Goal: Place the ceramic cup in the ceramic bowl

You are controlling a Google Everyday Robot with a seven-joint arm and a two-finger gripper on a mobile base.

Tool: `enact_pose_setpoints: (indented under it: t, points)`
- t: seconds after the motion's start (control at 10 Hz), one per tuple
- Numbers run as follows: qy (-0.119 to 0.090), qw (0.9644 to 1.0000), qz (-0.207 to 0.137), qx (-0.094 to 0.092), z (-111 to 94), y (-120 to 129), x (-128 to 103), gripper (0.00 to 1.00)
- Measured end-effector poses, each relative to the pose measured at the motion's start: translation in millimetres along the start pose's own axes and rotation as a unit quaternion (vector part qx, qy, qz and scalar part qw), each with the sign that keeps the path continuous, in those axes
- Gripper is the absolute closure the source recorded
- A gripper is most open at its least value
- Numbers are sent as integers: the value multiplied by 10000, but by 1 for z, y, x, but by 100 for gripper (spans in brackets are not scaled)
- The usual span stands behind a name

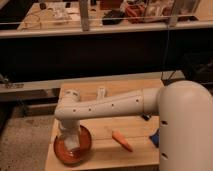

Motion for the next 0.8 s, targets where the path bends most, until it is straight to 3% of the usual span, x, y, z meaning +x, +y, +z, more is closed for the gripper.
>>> enact_pose_setpoints:
  t: [0.4,0.8]
  points:
    - [-50,10000,32,37,-1,1,4,20]
    - [-55,9991,213,-357,-16,2,10,20]
